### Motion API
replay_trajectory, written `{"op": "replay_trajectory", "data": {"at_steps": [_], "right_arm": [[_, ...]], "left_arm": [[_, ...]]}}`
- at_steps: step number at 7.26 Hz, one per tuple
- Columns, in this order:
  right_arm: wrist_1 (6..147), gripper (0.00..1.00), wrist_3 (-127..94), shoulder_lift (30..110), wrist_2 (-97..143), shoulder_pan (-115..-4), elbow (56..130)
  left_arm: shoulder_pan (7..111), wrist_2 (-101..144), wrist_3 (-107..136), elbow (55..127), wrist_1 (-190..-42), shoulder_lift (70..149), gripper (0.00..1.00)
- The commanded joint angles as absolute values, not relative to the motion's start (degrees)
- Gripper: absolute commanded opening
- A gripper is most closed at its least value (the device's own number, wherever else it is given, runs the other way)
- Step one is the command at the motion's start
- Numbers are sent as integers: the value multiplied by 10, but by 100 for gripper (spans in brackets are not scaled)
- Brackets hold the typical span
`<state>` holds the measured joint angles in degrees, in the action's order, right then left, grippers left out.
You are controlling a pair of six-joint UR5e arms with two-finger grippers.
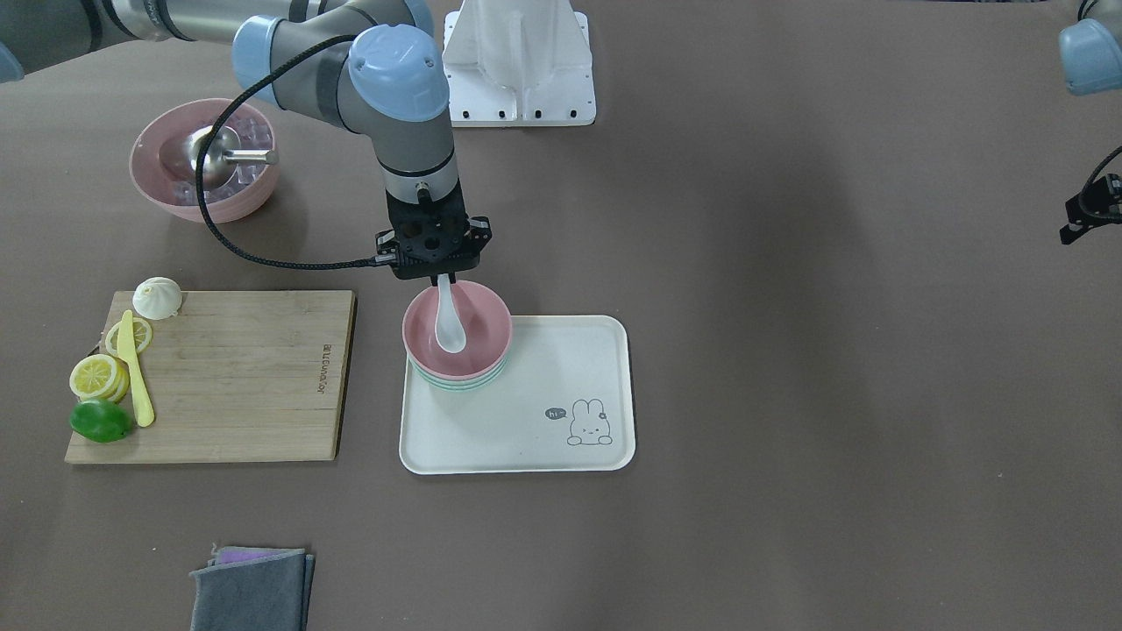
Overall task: Stack pink bowl on green and place spoon
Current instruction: 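Release the spoon in the bowl and raise the right arm away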
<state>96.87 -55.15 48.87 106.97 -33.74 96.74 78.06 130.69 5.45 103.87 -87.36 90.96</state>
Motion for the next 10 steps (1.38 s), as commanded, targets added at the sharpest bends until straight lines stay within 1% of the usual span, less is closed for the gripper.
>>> {"op": "replay_trajectory", "data": {"at_steps": [1, 4, 6, 8, 9, 10], "right_arm": [[967, 99, -551, 489, 1062, -347, 966], [967, 99, -549, 489, 1067, -383, 971], [972, 99, -501, 498, 1103, -450, 969], [972, 99, -395, 540, 1196, -548, 969], [973, 99, -348, 562, 1215, -586, 970], [973, 99, -294, 589, 1227, -618, 970]], "left_arm": [[781, 1307, 54, 1040, -874, 910, 99], [781, 1308, 58, 1040, -870, 910, 99], [783, 1308, 57, 1039, -867, 908, 99], [791, 1306, 55, 1039, -867, 907, 99], [817, 1305, 54, 1035, -867, 903, 99], [821, 1302, 52, 1028, -873, 878, 99]]}}
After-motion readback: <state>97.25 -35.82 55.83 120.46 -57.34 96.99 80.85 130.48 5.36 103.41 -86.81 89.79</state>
